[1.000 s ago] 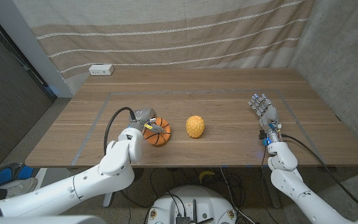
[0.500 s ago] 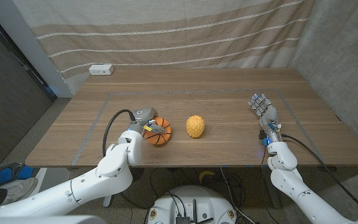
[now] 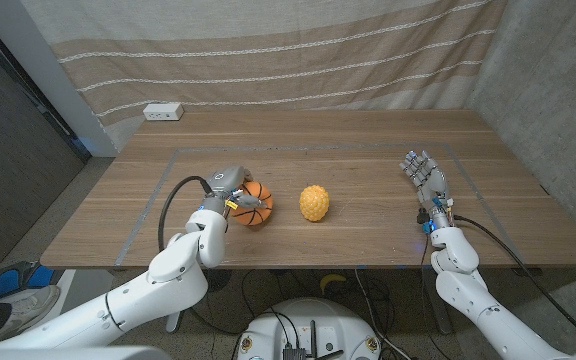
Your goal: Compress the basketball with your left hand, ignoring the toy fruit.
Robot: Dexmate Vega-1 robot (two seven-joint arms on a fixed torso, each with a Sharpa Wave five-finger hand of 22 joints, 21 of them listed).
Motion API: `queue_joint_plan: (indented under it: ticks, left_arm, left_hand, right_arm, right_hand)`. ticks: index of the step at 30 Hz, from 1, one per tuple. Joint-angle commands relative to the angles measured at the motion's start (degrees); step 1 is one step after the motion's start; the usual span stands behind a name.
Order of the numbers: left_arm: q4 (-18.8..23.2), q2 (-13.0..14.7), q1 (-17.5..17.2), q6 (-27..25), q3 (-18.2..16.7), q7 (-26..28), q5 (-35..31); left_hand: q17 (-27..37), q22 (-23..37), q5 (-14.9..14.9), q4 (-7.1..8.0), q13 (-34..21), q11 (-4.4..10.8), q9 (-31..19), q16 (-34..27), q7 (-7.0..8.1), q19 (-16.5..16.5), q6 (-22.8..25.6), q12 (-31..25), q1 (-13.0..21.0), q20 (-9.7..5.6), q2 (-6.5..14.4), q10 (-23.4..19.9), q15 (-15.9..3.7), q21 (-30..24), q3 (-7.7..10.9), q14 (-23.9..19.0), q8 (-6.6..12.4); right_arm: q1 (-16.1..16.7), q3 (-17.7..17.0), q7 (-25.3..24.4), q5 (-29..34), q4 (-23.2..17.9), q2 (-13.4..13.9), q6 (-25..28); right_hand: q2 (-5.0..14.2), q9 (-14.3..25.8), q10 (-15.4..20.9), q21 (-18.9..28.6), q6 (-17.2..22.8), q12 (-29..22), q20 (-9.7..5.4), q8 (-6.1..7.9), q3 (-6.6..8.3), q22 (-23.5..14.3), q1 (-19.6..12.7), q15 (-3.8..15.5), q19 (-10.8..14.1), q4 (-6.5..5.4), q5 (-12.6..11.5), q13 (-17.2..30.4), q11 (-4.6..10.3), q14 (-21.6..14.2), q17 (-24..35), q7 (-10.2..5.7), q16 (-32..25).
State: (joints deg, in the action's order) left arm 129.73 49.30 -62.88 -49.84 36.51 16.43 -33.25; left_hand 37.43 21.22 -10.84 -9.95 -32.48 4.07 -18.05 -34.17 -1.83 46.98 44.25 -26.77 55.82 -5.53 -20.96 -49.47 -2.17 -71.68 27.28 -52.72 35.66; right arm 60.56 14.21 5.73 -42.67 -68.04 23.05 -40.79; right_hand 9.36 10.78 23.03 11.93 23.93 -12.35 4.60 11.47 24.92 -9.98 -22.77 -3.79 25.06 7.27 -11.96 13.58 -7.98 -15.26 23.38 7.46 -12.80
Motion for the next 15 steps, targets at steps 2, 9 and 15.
queue_joint_plan:
  ticks: [2,9,15]
  left_arm:
    - [0.2,-1.4,-3.3,8.3,-5.7,7.8,4.9]
    - [-0.4,-2.3,-4.5,11.6,-8.0,10.0,7.3]
    - [-1.0,-3.0,-5.4,15.7,-10.3,12.1,9.5]
  left_hand:
    - [4.2,0.1,0.1,0.03,-2.9,1.61,-7.8,-0.3,-0.09,-0.1,0.5,-0.5,30.2,-7.32,30.1,-2.1,-10.53,-0.6,1.95,-5.1,0.6]
    - [4.8,0.1,0.1,0.01,-3.5,1.63,-8.2,-0.4,-0.04,-0.2,0.6,-0.6,30.2,-7.35,30.1,-2.1,-10.53,-1.2,2.22,-5.1,0.88]
    - [5.3,0.0,0.2,0.01,-4.0,1.72,-8.2,-0.4,-0.04,-0.3,0.6,-0.6,30.3,-7.34,30.0,-2.2,-10.52,-1.6,2.43,-5.2,0.95]
  right_arm:
    - [-0.6,0.0,0.5,-0.3,0.5,0.2,0.3]
    - [-0.9,0.0,0.4,-0.1,0.2,0.6,1.0]
    - [-1.1,0.1,0.3,0.0,0.1,0.8,1.5]
  right_hand:
    - [-0.02,0.3,0.4,0.0,0.7,-0.4,0.25,-0.01,-0.03,-0.3,0.4,-0.06,0.4,0.14,-0.4,0.1,-0.15,-0.5,0.2,0.04,-0.4]
    - [0.0,0.3,0.4,-0.1,0.6,-0.4,0.23,-0.04,-0.04,-0.3,0.5,-0.08,0.4,0.13,-0.4,0.1,-0.1,-0.5,0.1,-0.02,-0.4]
    - [0.0,0.3,0.3,-0.1,0.6,-0.3,0.28,-0.06,-0.05,-0.3,0.5,-0.05,0.3,0.12,-0.4,0.1,-0.11,-0.5,0.1,-0.02,-0.4]
